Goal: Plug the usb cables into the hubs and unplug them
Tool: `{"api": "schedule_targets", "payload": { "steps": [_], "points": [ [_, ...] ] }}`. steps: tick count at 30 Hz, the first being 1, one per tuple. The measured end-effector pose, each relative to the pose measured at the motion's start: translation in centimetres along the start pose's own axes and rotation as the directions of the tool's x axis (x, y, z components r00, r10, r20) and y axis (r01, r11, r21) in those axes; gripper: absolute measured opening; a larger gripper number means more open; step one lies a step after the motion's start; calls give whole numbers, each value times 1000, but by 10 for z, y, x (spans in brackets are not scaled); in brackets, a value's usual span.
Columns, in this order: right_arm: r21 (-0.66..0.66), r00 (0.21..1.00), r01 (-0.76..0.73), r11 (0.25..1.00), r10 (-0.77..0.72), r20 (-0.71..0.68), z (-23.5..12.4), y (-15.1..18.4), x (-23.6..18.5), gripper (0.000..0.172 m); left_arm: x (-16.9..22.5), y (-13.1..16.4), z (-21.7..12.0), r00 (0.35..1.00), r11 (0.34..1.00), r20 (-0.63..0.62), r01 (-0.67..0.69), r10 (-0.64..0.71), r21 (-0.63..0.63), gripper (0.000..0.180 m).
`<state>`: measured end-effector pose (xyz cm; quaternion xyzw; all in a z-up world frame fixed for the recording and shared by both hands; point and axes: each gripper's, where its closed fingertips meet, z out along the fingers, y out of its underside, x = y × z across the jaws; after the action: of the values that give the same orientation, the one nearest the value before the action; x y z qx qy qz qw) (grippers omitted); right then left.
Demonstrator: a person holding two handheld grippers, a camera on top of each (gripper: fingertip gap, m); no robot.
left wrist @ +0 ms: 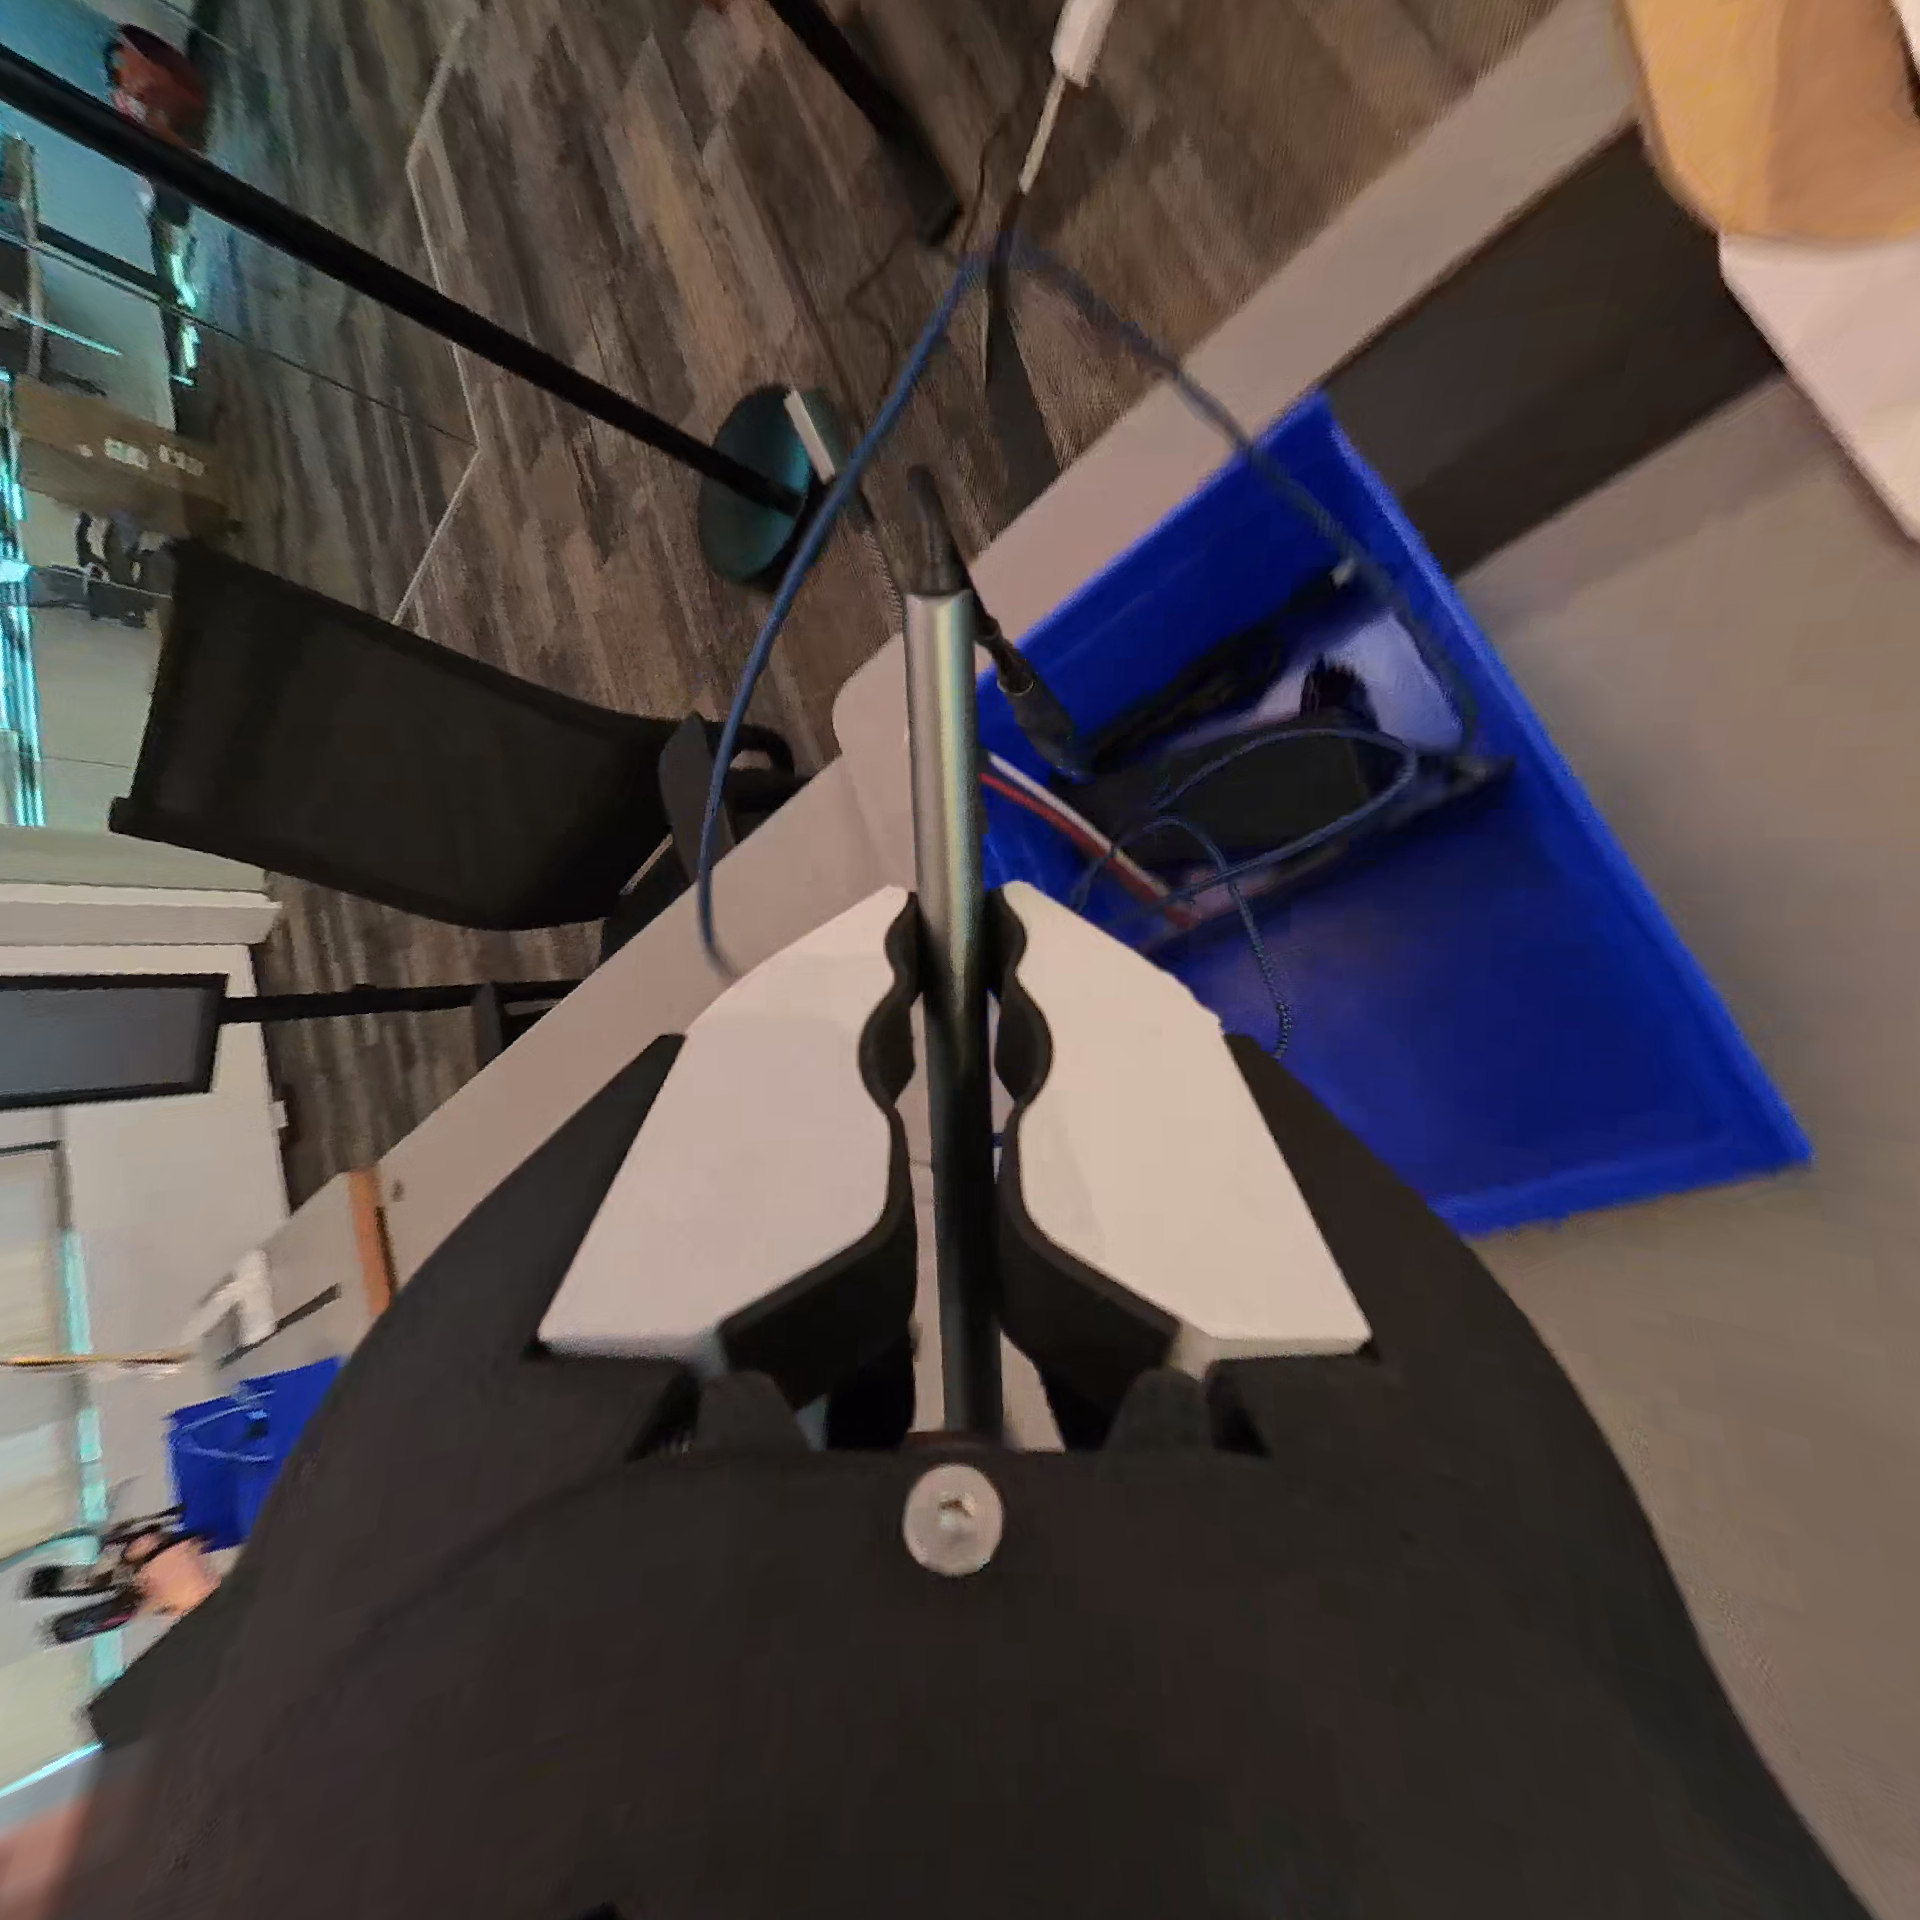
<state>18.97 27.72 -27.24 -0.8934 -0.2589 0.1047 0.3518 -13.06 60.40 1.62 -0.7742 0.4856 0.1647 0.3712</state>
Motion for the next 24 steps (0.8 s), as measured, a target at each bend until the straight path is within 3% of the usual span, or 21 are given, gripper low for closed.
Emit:
{"api": "schedule_targets", "payload": {
  "steps": [4, 7, 10, 16, 20, 22, 24],
  "points": [
    [0, 1000, 0, 1000, 0, 0, 0, 0, 0, 110, 13, 22, -21, 987, 980, -61, -156, 150, -123, 11],
    [0, 1000, 0, 1000, 0, 0, 0, 0, 0, 110, 31, 30, -47, 967, 968, -150, -226, 209, -110, 11],
    [0, 1000, 0, 1000, 0, 0, 0, 0, 0, 110, 58, 33, -80, 934, 967, -262, -255, 245, -8, 11],
    [0, 1000, 1, 1000, -1, 1, 0, 0, 0, 110, 145, 11, -155, 843, 912, -405, -215, 354, 349, 10],
    [1, 1000, 3, 1000, -3, 3, 0, 0, 0, 110, 216, 0, -178, 796, 871, -465, -150, 387, 469, 10],
    [1, 1000, 4, 1000, -4, 5, 0, 1, 0, 109, 240, -4, -179, 805, 855, -441, -150, 397, 497, 10],
    [2, 1000, 6, 1000, -6, 7, -1, 1, 0, 109, 277, -8, -183, 766, 852, -518, -74, 381, 518, 10]
  ]
}}
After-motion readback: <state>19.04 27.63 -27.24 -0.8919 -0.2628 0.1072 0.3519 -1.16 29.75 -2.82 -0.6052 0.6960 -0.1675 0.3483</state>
